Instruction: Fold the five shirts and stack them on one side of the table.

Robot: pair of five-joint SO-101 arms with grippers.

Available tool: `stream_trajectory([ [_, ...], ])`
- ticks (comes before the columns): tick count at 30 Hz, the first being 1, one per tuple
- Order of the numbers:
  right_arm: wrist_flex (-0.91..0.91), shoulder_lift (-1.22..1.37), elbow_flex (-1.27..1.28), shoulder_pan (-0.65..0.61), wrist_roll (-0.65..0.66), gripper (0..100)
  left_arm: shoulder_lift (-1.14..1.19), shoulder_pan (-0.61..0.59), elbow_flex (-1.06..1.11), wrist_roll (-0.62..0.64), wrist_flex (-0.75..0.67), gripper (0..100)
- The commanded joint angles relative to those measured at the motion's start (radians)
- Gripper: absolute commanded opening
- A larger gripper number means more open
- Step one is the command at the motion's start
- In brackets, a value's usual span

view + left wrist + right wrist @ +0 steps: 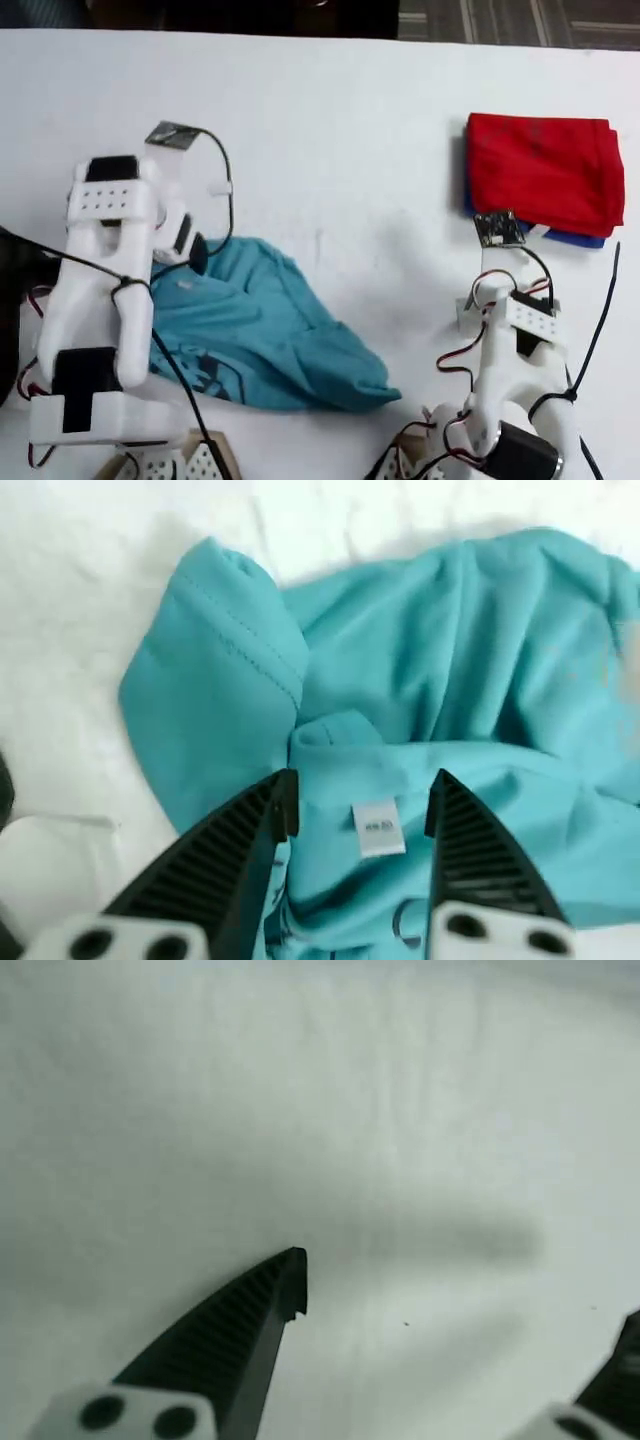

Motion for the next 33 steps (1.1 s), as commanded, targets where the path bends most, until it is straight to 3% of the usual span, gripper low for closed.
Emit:
stream_trajectory([
  [1,0.004,0.008,-0.038,-0.008,-0.005,45.4,-0.032,0.008,0.068,0.006,-0.068,23],
  [11,0.005,0.008,-0.037,-0.008,-0.005,45.4,-0.034,0.008,0.199,0.006,-0.146,22],
  [15,0.005,0.008,-0.037,-0.008,-0.005,45.4,-0.041,0.011,0.188,0.006,-0.110,0],
  [16,0.005,0.008,-0.037,-0.008,-0.005,45.4,-0.043,0.012,0.188,0.006,-0.101,4],
  [18,0.005,0.008,-0.037,-0.008,-0.005,45.4,-0.043,0.014,0.168,0.006,-0.080,2],
  [28,0.005,0.008,-0.037,-0.008,-0.005,45.4,-0.044,0.012,-0.170,0.008,0.264,3],
  [33,0.005,0.008,-0.037,-0.008,-0.005,45.4,-0.034,0.012,-0.113,0.009,0.307,4],
])
